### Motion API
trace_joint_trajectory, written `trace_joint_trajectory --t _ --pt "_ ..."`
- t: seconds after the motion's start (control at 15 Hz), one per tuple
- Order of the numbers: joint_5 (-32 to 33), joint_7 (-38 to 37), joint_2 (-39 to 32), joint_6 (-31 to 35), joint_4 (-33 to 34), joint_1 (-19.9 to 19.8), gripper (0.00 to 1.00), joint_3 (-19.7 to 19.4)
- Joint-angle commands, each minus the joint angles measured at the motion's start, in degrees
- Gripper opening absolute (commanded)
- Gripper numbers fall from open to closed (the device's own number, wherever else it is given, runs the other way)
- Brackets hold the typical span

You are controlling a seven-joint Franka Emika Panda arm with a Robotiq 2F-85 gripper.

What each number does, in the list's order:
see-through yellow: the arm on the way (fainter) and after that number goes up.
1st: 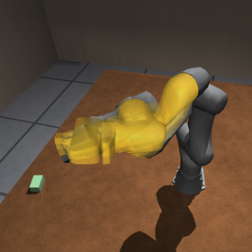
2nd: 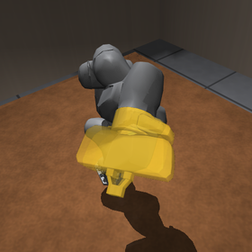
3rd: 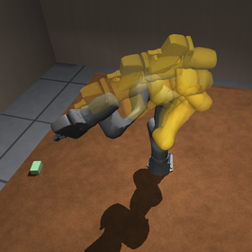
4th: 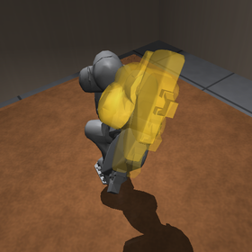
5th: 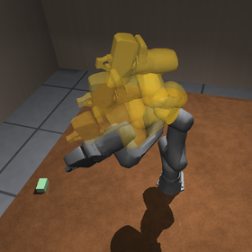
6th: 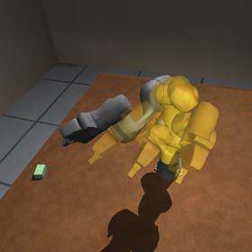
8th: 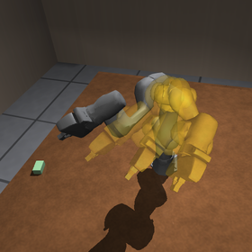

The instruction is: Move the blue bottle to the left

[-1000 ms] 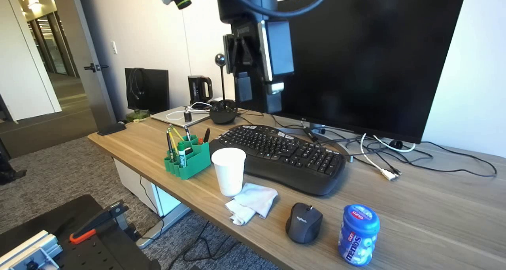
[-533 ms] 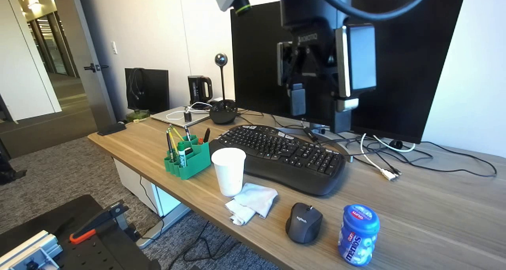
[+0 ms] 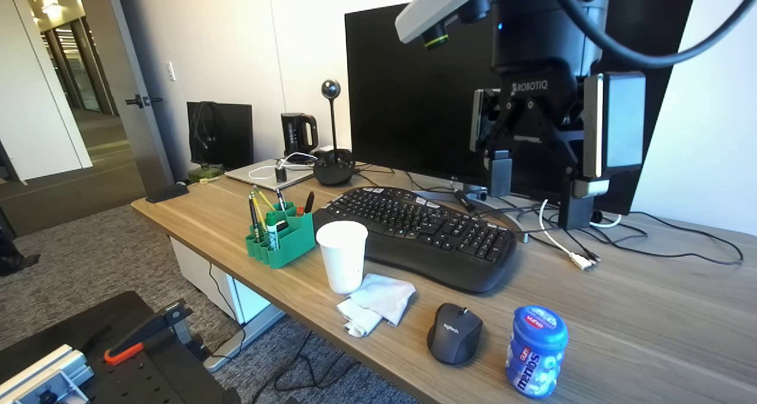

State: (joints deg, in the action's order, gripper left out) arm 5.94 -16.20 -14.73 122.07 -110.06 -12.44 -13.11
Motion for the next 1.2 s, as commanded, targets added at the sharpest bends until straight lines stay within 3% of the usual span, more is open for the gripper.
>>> trace_joint_trajectory --t 0.0,0.47,1.13 --pt "-3.2 2.1 -2.9 -1.6 4.0 -0.3 1.0 0.3" --pt "-6.7 3.0 -6.3 0.5 6.8 -0.5 1.0 0.5" --pt "-5.5 1.8 -6.7 0.7 6.5 0.1 1.0 -0.1"
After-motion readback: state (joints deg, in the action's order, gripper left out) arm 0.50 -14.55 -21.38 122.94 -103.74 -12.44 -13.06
